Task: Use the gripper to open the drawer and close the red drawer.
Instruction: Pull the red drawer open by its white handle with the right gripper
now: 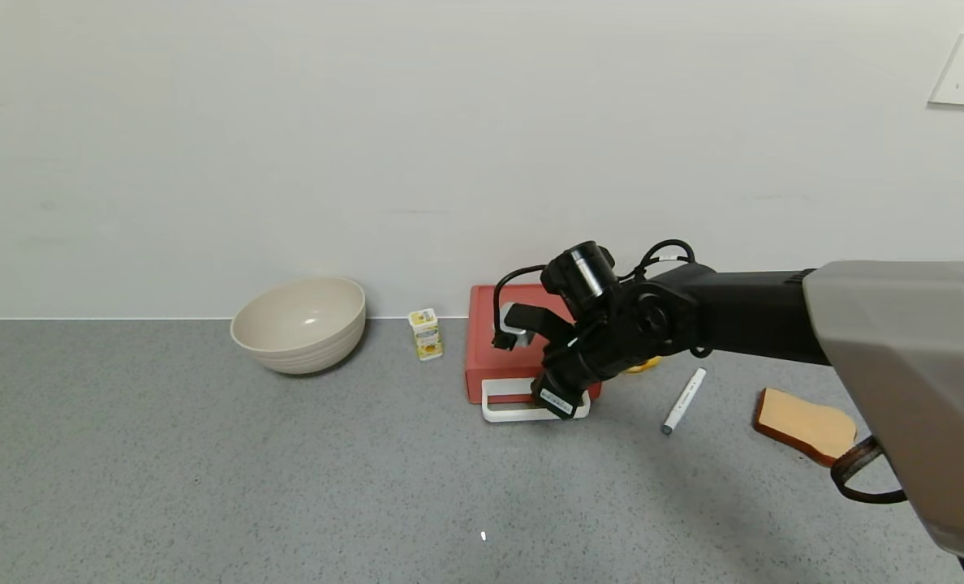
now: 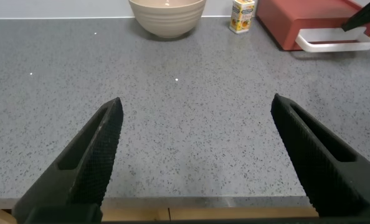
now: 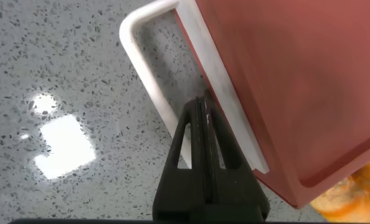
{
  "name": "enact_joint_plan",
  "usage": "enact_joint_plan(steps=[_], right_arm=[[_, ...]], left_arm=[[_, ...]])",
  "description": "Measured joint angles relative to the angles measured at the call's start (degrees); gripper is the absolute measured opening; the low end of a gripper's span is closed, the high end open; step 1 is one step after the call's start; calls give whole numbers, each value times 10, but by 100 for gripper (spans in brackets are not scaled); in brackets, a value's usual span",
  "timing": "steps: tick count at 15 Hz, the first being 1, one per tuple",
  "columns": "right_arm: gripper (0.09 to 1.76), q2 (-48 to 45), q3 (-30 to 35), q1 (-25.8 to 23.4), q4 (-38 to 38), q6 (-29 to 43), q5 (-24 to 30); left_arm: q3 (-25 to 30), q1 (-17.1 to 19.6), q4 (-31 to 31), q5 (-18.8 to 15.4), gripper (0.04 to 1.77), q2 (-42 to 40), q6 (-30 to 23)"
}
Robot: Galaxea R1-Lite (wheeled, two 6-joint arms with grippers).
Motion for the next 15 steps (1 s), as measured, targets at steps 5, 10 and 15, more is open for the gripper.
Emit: enact_joint_plan(steps=[5, 10, 15], right_arm=[[11, 14, 1, -3, -2, 5, 22], [11, 31, 1, -5, -21, 10, 29], [11, 42, 1, -9, -32, 10, 30]], left_arm=[[0, 0, 0, 0, 172, 0, 0], [0, 0, 0, 0, 172, 0, 0], [0, 0, 0, 0, 172, 0, 0]])
